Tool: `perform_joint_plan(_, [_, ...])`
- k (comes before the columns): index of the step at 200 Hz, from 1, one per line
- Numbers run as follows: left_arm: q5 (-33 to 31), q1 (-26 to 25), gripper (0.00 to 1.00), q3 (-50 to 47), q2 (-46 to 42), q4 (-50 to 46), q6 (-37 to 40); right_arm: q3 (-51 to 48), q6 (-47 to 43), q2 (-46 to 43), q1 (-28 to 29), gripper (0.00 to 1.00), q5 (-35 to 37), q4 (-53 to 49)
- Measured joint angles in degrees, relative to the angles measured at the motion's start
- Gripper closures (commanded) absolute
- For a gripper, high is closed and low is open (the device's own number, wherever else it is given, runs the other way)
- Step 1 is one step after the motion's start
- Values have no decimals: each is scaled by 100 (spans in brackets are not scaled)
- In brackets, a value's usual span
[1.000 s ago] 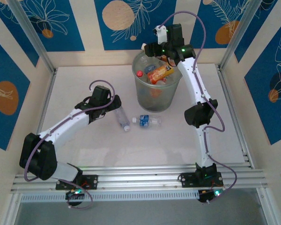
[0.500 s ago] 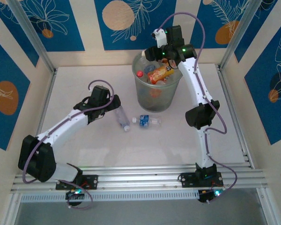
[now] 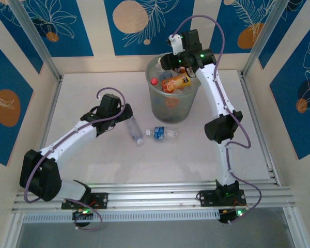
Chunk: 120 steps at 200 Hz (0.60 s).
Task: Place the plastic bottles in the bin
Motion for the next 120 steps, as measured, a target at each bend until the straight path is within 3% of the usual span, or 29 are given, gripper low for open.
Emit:
perform_joint_plan(46, [4, 0, 0, 57, 0, 22, -2, 201, -31, 0, 173, 9, 295, 39])
perform_joint_plan(62, [20, 0, 1, 57, 4, 20, -7, 339, -20, -7, 210, 0, 382, 131])
perform_joint_plan(96, [111, -2, 1, 57, 131, 26, -70, 297, 72, -243, 280, 1, 597, 195])
perform_joint_plan(120, [155, -44, 2, 57, 229, 28, -164, -308, 251, -887, 308, 1, 826, 212])
